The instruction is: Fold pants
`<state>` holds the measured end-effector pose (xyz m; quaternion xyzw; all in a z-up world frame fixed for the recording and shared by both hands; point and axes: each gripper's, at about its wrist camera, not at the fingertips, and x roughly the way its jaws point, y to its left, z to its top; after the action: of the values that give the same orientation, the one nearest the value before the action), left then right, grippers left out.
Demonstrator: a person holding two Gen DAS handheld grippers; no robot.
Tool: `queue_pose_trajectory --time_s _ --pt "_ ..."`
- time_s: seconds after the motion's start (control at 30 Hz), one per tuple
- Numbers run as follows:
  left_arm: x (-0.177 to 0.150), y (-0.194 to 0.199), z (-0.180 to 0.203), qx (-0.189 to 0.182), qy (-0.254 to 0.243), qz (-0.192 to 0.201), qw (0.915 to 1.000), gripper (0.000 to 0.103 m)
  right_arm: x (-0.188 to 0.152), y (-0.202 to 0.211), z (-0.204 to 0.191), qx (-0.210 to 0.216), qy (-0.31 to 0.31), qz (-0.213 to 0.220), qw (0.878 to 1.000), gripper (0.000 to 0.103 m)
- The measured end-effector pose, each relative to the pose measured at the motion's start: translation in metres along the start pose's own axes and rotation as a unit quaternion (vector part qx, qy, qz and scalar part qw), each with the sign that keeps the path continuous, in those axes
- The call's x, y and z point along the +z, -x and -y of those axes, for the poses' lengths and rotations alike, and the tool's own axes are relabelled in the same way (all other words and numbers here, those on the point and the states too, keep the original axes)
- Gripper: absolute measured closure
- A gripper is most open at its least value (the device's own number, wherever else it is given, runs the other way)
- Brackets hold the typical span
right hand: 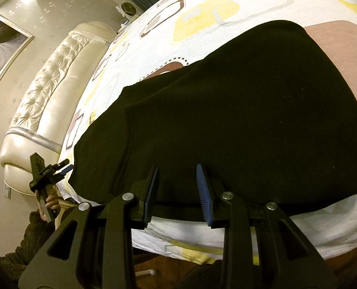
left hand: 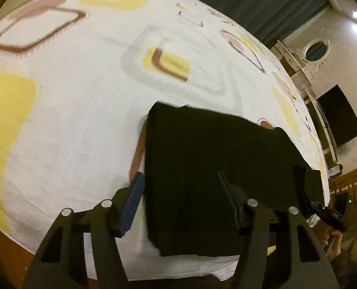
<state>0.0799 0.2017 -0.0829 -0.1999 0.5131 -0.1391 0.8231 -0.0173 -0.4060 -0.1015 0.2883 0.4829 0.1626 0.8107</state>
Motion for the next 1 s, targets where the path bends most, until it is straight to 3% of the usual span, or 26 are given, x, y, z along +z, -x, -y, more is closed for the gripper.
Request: queue_pose_trajectory --time_s 0.2,0.37,0.5,0.67,0.83,1.0 --pt "-0.002 -0.018 -0.006 -0.034 0.011 -0.022 0.9991 0.041 -0.001 -0.002 0.000 -0.003 0.004 0.002 1.000 0.071" --pt "0.002 -0.030 -0.007 -0.093 0.034 -0.038 0.9944 0.042 -0.002 -0.002 0.000 0.000 0.002 0.004 1.000 0.071" --pt "0.002 -0.040 -0.010 -0.114 0.052 -0.055 0.9906 0.073 -0.002 -0.001 0.001 0.000 0.003 0.006 1.000 0.071" --pt "0.002 -0.038 0.005 -0.093 0.036 -0.061 0.9931 0.087 -0.002 -0.001 0.001 -0.001 0.005 0.008 1.000 0.071" --pt "0.010 -0.025 0.032 -0.045 0.007 -0.053 0.9976 0.089 -0.002 -0.001 0.001 -0.001 0.005 0.008 1.000 0.071" --pt "0.014 -0.007 0.065 -0.022 -0.019 -0.035 0.9990 0.089 -0.001 0.000 -0.001 -0.001 0.006 0.009 1.000 0.070"
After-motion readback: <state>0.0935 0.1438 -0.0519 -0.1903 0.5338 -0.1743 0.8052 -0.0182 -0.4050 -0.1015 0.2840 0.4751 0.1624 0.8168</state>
